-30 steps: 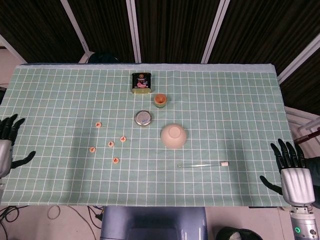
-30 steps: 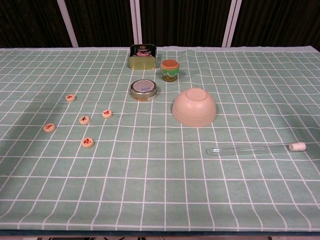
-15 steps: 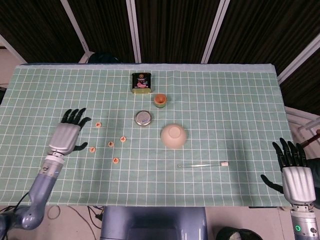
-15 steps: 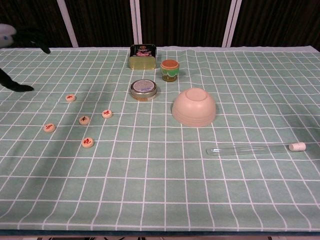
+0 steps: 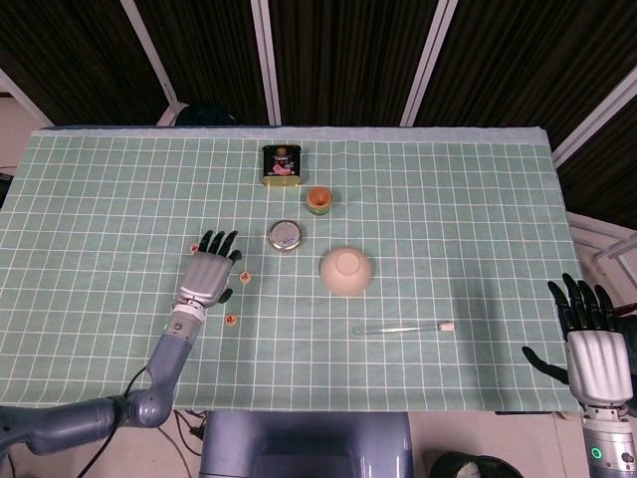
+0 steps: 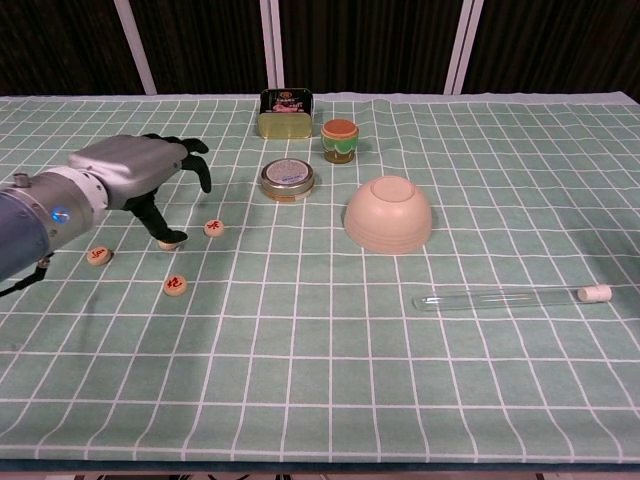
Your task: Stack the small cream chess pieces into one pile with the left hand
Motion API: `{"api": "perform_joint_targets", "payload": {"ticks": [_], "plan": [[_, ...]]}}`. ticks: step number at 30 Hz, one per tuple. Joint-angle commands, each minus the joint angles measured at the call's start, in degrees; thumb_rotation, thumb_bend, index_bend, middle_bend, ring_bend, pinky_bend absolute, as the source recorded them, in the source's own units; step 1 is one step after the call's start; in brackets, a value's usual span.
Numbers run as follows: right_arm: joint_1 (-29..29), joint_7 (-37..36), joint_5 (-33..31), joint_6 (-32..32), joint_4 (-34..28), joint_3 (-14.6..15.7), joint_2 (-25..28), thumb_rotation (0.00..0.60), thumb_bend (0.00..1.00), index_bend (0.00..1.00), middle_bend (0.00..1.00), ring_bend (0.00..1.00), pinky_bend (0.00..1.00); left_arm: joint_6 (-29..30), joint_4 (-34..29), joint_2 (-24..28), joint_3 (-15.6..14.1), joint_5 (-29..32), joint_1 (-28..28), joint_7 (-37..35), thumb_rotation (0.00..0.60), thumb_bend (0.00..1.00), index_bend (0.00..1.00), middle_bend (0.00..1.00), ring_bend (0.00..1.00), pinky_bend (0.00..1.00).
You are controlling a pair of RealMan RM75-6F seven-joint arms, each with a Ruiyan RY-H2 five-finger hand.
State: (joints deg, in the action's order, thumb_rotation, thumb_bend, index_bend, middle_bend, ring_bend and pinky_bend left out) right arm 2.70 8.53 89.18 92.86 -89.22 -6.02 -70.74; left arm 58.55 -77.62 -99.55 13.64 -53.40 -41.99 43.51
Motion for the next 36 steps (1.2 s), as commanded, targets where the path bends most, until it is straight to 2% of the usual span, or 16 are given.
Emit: {"api": "perform_joint_targets", "payload": {"ticks": [1,20,36], "plan": [[0.1,-0.3,-0.2,-0.2,0.0,-0.1,0.1,0.6,0.23,0.09,0.01,0.0,0.0,0.2,2.5,-2.6,0.3,1.3,-1.9,1.5,0.6,0.25,0.35,0.0,0.0,0.0],[0.2,-0.7,-0.9,-0.3,-0.2,-0.5,0.2,0.6,0.23,0.09,0.01,0.0,0.0,2.6,6.1,-6.2,-0.9,4.1,-4.1,6.1,0.6,0.3,0.46,0.0,0.0,0.0],[0.2,-0.7,-1.1,-0.4,-0.3,-0.5,0.1,0.6,0.23,0.09,0.01,0.0,0.0,2.5,9.1,-8.2,-1.8,4.4,-5.1,7.2,0.6,0.31,0.48,0.0,0.0,0.0]]}}
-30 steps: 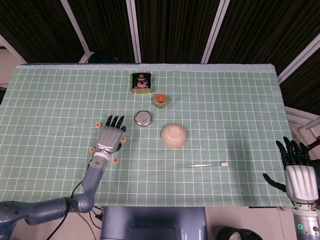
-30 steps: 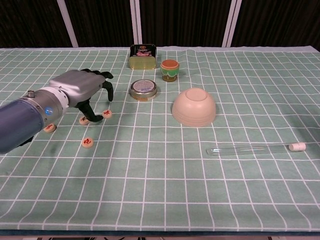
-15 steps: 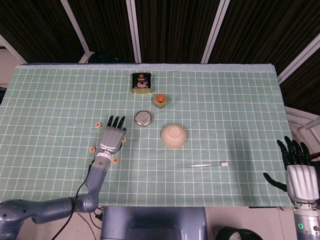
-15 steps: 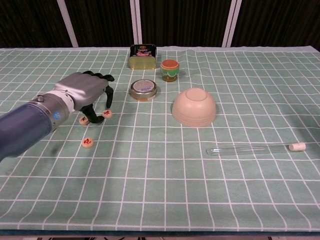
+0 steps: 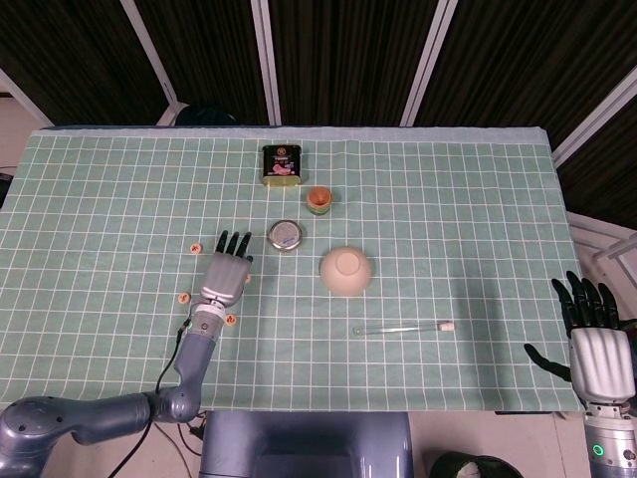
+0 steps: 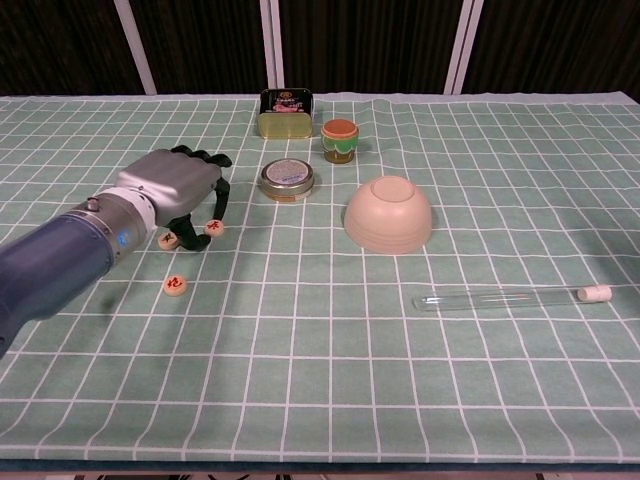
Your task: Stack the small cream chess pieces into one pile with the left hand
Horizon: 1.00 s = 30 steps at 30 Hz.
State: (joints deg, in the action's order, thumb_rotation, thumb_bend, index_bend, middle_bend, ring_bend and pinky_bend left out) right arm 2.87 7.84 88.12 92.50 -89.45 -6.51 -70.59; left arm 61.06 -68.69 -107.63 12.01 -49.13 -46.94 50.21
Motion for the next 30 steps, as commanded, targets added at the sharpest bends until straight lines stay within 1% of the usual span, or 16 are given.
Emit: {"api": "perform_joint_targets", "payload": {"ticks": [1,11,15,20,25,27,30], "plan": [[0.0,-0.1,0.0,0.0,0.0,0.0,0.0,0.6,0.23,0.09,0.01,0.0,0.0,0.0,0.3,-0.3,-0.2,0.3,-0.2,0.7,0.6,0.31,0.48,0.0,0.0,0.0],[0.0,-0.1,0.0,0.0,0.0,0.0,0.0,0.6,0.23,0.09,0.01,0.0,0.0,0.4,-0.1,-0.6,-0.2,0.3,-0.5,1.5,0.6,0.34,0.5,0.0,0.0,0.0],[0.1,-0.1,0.3,0.1,0.2,0.1,0.0,0.6,0.23,0.09,0.01,0.0,0.0,1.6,-2.2,0.6,0.0,-0.5,-0.4,1.3,0.6,0.34,0.51,0.0,0.0,0.0],[0.0,-0.3,0.1,0.1,0.2,0.0,0.0,0.6,0.23,0.09,0.01,0.0,0.0,4.7,-9.1,4.8,0.0,-1.5,0.9,2.2,0.6,0.34,0.51,0.0,0.0,0.0],[0.1,-0.1,0.3,0.1,0.2,0.1,0.0,0.6,0.23,0.09,0.01,0.0,0.0,6.7,-16.9,10.5,-1.3,-1.7,3.2,2.2,0.6,0.34,0.51,0.0,0.0,0.0],[0.1,0.0,0.3,0.2,0.1,0.1,-0.1,0.6,0.23,0.09,0.01,0.0,0.0,7.1,-18.5,12.3,-2.4,-2.6,4.2,1.2,0.6,0.34,0.51,0.0,0.0,0.0],[0.1,0.2,0.4,0.1,0.1,0.1,-0.2,0.6,0.23,0.09,0.01,0.0,0.0,7.2,-18.9,14.1,-4.1,-4.2,5.5,-0.6,0.6,0.34,0.51,0.0,0.0,0.0]]}}
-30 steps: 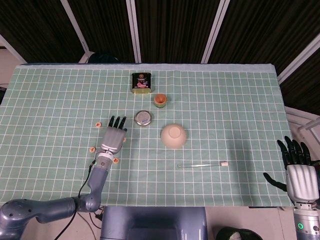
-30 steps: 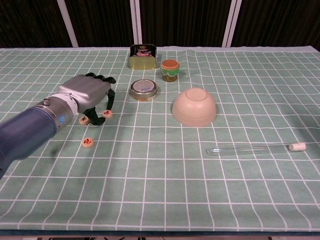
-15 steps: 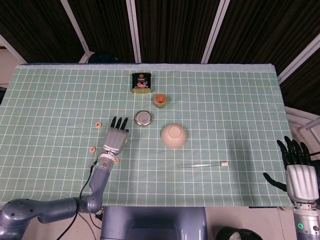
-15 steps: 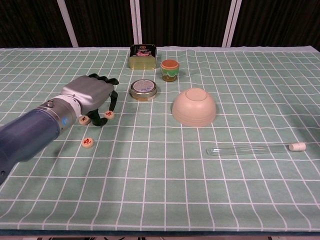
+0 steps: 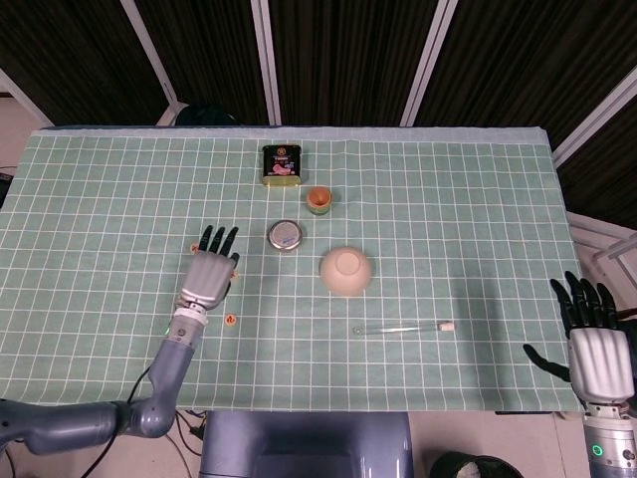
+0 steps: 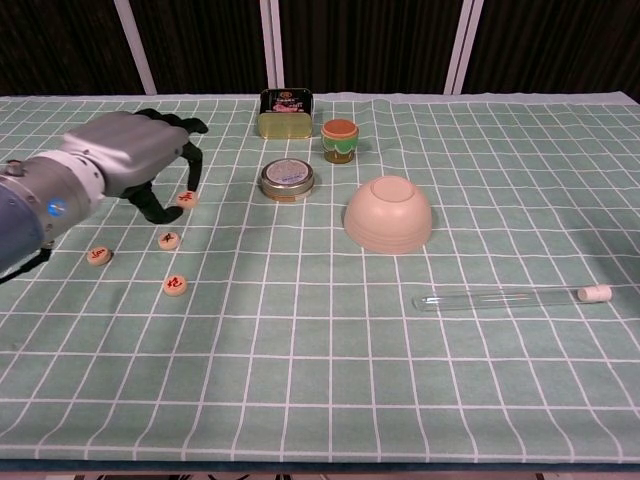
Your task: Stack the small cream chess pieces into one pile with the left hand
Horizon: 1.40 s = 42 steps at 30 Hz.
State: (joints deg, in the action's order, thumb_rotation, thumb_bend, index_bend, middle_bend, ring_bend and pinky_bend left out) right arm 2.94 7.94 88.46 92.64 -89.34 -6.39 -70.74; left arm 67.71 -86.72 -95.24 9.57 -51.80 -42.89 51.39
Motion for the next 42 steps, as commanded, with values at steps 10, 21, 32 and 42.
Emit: {"api": "perform_joint_targets", "payload": {"ticks": [10,21,32,42], "plan": [[-0.1,0.8,0.0,0.2,-0.2,0.0,-0.2,0.6,0.23,0.09,0.01,0.0,0.0,-2.1,5.0,1.3,-4.1,-4.2,3.1,-7.5,0.6,0.34,0.51,0.0,0.0,0.0],[0.0,0.6,-0.4,0.0,-0.2,-0.1,-0.1,0.6,0.23,0.09,0.01,0.0,0.0,-2.8,7.8,-0.9,-3.8,-5.5,2.7,-7.9,0.6,0.34,0.5,0.01,0.0,0.0],[0.0,0.7,-0.6,0.0,-0.2,-0.2,-0.1,0.6,0.23,0.09,0.01,0.0,0.0,-3.9,10.2,-3.3,-3.3,-4.2,2.2,-5.9,0.6,0.34,0.49,0.01,0.0,0.0],[-0.1,0.7,-0.7,0.0,-0.3,-0.3,0.0,0.6,0.23,0.09,0.01,0.0,0.0,-4.4,11.2,-4.3,-3.1,-4.2,1.9,-5.0,0.6,0.34,0.47,0.01,0.0,0.0]]}}
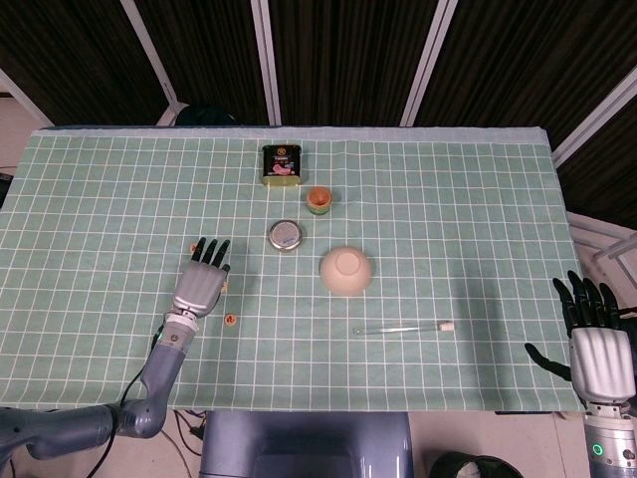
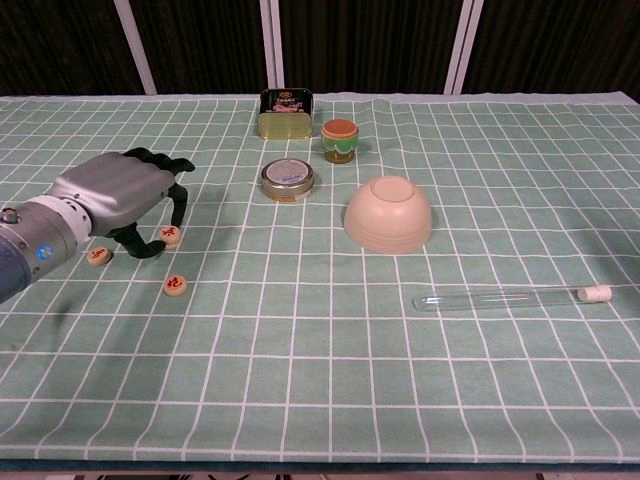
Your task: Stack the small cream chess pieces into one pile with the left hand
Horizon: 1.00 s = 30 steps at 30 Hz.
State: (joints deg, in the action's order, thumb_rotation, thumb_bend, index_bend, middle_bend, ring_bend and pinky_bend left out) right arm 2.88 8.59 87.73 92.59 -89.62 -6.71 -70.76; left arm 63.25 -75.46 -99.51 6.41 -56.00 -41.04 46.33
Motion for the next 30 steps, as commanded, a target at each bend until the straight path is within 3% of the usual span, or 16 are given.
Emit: {"api": "perform_joint_targets", "payload": {"ticks": [1,30], "plan": [[0.0,0.0,0.0,0.1,0.0,0.0,0.0,0.6,0.23,0.09,0.01,0.0,0.0,0.1,-0.1,0.0,0.0,0.0,0.0,0.2,0.6,0.34,0.47,0.01,0.0,0.0],[-0.1,0.5,-0.4,0.1,-0.1,-0.2,-0.1,0.6,0.23,0.09,0.01,0.0,0.0,-0.1,-1.4,0.6,0.3,1.7,0.1,3.2,0.6,0.34,0.42,0.01,0.0,0.0]]}}
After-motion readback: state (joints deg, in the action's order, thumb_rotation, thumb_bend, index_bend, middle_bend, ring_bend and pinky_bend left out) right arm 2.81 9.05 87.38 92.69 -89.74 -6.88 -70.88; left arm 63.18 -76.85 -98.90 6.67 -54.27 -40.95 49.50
